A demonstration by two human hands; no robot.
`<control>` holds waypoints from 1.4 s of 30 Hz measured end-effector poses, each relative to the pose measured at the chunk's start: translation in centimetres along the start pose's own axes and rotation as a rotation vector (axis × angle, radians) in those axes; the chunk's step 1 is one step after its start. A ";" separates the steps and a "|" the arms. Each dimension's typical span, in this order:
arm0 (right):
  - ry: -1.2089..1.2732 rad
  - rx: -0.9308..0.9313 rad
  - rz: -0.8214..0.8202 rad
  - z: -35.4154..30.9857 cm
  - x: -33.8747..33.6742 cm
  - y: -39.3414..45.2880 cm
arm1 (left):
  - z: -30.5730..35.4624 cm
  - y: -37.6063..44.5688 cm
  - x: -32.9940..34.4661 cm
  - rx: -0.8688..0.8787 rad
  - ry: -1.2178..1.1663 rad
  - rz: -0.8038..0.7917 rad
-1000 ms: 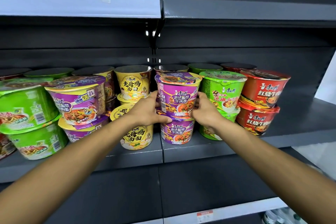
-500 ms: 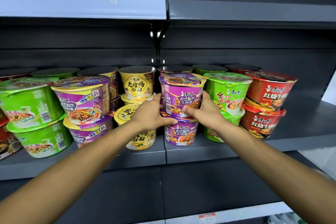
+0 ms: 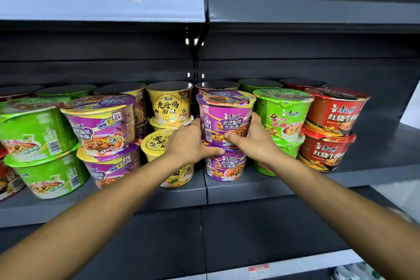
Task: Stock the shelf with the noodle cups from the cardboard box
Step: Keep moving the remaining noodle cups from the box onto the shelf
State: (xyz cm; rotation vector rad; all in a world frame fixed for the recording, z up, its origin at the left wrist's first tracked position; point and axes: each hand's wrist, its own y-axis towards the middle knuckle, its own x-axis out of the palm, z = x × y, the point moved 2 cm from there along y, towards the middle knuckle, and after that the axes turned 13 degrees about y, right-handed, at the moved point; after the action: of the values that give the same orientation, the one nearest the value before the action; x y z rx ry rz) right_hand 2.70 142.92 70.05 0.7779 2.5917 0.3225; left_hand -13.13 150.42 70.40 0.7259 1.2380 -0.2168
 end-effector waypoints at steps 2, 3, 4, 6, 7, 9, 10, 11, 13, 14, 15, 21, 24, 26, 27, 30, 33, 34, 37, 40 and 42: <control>-0.011 0.002 0.001 0.1 0.1 0.0 | 0.1 0.0 -0.1 -0.009 0.028 -0.002; -0.017 0.001 0.002 0.1 0.1 0.0 | 0.2 -0.1 -0.1 -0.014 0.035 -0.003; -0.022 -0.002 0.005 0.1 0.1 0.0 | 0.2 -0.2 -0.2 -0.021 0.039 -0.005; -0.027 -0.012 0.005 0.1 0.1 -0.1 | 0.2 -0.4 -0.1 -0.029 0.043 -0.011; -0.025 -0.010 0.004 0.0 0.1 -0.3 | 0.3 -0.4 -0.2 -0.023 0.031 -0.024; -0.012 -0.008 0.004 0.0 0.0 -0.5 | 0.2 -0.4 -0.8 0.014 -0.060 -0.081; -0.007 -0.005 0.005 0.2 0.0 -0.7 | -0.1 -0.4 -1.3 0.048 -0.106 -0.124; -0.025 0.002 0.011 0.3 -0.1 -1.0 | -0.6 -0.5 -2.0 0.096 -0.111 -0.165; -0.126 -0.052 0.073 0.3 -0.4 -1.9 | -2.1 -0.7 -3.6 0.184 0.017 -0.237; -0.171 -0.141 0.126 0.1 -0.5 -2.5 | -3.1 -0.9 -4.3 0.209 0.104 -0.280; -0.198 -0.272 0.178 -0.5 -0.5 -3.3 | -4.1 -1.2 -4.7 0.225 0.174 -0.329; -0.272 -0.674 -0.146 -4.2 3.9 -5.7 | -7.4 -2.9 -4.4 0.323 0.408 -0.498; -0.371 -0.585 -0.378 -4.5 7.3 -5.4 | -8.3 -3.5 -3.8 0.316 0.509 -0.367; -0.447 -0.556 -0.428 -4.4 9.1 -4.8 | -8.3 -4.0 -3.6 0.314 0.541 -0.291; -0.484 -0.552 -0.434 -4.4 9.7 -4.6 | -8.2 -4.2 -3.6 0.307 0.553 -0.268; -0.558 -0.534 -0.425 -4.5 10.5 -3.9 | -7.8 -4.5 -3.6 0.277 0.587 -0.242; -0.579 -0.530 -0.427 -4.9 10.4 -3.3 | -7.4 -4.5 -3.7 0.262 0.599 -0.218; -0.585 -0.527 -0.435 -5.0 10.2 -3.2 | -7.4 -4.5 -3.7 0.256 0.605 -0.213; -0.602 -0.512 -0.513 -5.7 9.9 -3.1 | -7.3 -4.7 -3.7 0.257 0.600 -0.211; -0.521 -0.612 -0.485 -7.8 8.1 -2.9 | -7.5 -4.5 -3.8 0.272 0.570 -0.207; -0.492 -0.770 -0.325 -9.9 5.8 -2.3 | -7.5 -4.3 -3.7 0.262 0.572 -0.216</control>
State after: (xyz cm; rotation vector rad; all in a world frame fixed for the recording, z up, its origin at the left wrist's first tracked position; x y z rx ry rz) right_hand -7.22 143.30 76.23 0.1261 1.8548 0.8345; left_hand -22.51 150.90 71.04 0.9157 1.8599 -0.3700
